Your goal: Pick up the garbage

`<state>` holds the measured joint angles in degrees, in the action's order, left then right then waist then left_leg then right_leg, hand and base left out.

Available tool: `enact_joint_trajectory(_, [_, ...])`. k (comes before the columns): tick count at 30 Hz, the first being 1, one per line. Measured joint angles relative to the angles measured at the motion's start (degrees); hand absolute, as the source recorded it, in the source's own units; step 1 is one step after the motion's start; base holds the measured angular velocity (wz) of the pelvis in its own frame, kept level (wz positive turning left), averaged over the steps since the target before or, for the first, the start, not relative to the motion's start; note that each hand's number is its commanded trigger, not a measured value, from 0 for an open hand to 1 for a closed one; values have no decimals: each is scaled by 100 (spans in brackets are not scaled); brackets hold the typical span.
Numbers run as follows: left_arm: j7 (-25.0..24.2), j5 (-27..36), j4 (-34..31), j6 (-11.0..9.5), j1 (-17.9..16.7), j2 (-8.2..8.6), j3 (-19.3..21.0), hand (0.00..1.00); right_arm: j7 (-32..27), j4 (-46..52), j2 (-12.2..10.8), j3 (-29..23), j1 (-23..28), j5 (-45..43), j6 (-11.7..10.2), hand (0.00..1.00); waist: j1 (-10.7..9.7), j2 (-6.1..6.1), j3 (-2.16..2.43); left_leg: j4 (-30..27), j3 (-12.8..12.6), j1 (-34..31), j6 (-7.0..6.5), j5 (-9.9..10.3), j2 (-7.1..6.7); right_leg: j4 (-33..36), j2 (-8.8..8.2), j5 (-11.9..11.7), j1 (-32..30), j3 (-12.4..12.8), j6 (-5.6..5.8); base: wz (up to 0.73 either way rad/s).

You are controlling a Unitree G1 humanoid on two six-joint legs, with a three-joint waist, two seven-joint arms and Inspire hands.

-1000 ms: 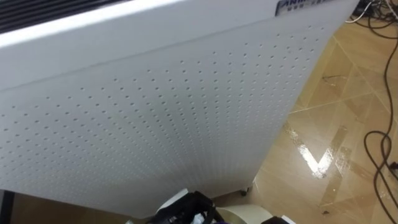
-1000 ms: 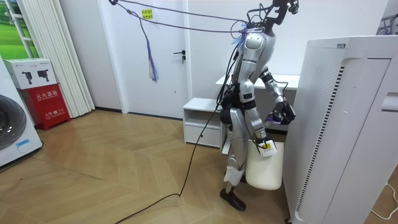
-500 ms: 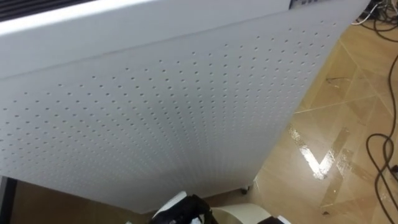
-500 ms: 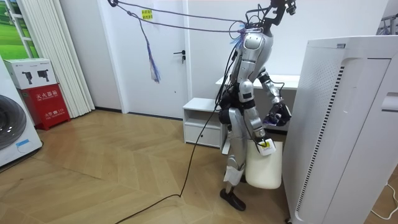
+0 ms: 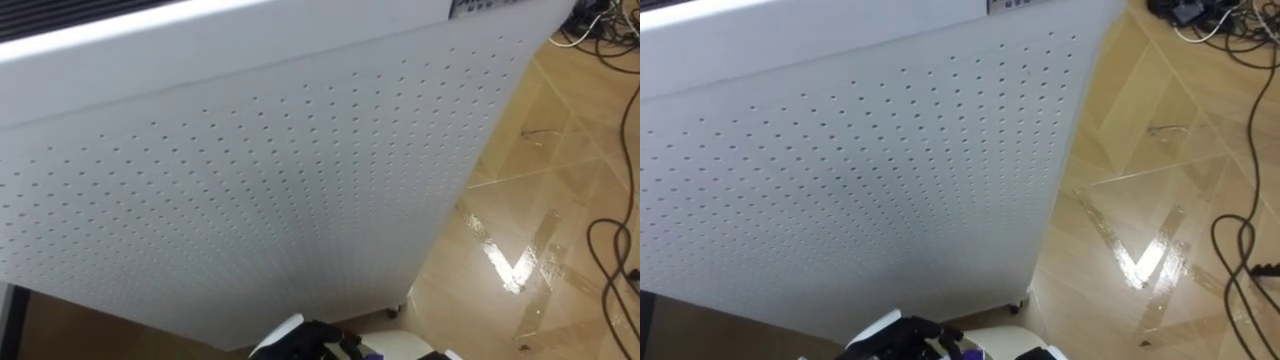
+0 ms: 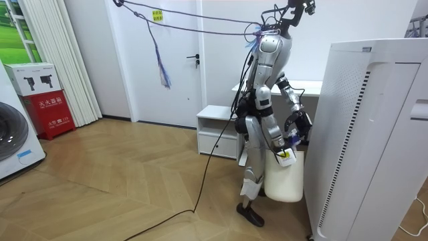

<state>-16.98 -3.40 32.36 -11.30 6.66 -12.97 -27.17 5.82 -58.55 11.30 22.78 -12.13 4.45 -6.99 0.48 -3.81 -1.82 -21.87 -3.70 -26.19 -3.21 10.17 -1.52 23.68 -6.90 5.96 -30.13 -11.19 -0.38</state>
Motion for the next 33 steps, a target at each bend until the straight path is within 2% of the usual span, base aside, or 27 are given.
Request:
enact_joint_trajectory(12, [-356,-80,587,27,5,76,-126,0,59,-1,-4,78,-15,78,12,100,-5,67,-15,14,-45,-13,3,0,36,-16,-10,-16,-14,-26,-28,-1])
enact_joint_trajectory(20, [-397,-89,587,132,1,78,-247,0,2,-5,-16,108,-25,130,67,100,25,86,-27,19,-73,-54,4,1,41,-15,-9,-12,-94,5,-33,-1])
enact_joint_trajectory(25, [-398,-122,587,140,7,70,-247,0,-19,-5,-5,118,-30,239,69,100,20,96,-33,38,-79,-39,4,1,41,-13,-9,-8,-96,15,-36,-1])
enact_joint_trajectory(33, [-404,-128,587,140,4,-34,-297,0,-27,-28,15,149,-30,306,69,100,-3,124,-35,76,-100,-17,14,-5,43,-14,0,-7,-96,31,-38,-1])
